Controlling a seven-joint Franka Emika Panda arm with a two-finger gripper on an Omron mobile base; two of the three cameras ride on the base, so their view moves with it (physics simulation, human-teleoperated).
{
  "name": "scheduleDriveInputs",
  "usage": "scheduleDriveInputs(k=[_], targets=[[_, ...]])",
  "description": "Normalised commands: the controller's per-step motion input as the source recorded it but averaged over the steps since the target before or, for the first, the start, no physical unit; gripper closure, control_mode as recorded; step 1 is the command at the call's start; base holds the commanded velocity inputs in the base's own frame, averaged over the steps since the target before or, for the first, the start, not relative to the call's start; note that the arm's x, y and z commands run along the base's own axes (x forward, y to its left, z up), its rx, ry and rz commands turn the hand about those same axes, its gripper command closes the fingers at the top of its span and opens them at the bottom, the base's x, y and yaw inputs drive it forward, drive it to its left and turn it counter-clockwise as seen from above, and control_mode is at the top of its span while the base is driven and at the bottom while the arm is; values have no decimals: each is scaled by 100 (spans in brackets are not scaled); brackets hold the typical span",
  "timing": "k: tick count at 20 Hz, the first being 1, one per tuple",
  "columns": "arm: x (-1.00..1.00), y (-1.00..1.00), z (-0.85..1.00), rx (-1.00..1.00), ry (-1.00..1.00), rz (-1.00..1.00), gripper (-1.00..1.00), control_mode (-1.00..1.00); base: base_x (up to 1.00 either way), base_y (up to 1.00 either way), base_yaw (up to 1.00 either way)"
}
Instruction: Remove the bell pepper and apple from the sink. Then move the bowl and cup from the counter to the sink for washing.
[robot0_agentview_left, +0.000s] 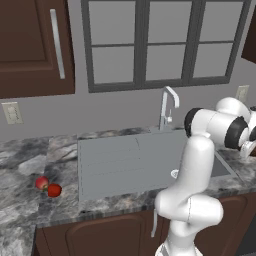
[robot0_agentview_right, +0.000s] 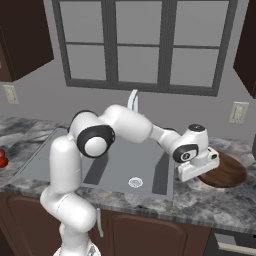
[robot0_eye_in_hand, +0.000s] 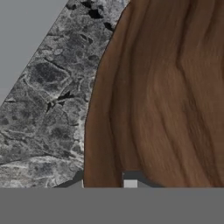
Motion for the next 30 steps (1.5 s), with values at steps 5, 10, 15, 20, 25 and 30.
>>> scheduleDriveInputs(k=[5, 10, 15, 20, 25, 30], targets=[[-19, 21, 22, 0, -6, 0, 100, -100, 0, 0, 0], [-22, 25, 23, 0, -7, 0, 100, -100, 0, 0, 0], [-24, 30, 21, 0, -8, 0, 100, -100, 0, 0, 0], [-18, 32, 23, 0, -12, 3, 100, -100, 0, 0, 0], [-12, 33, 25, 0, -7, 8, 100, -100, 0, 0, 0], [-3, 31, 27, -3, 0, 12, 100, -100, 0, 0, 0]])
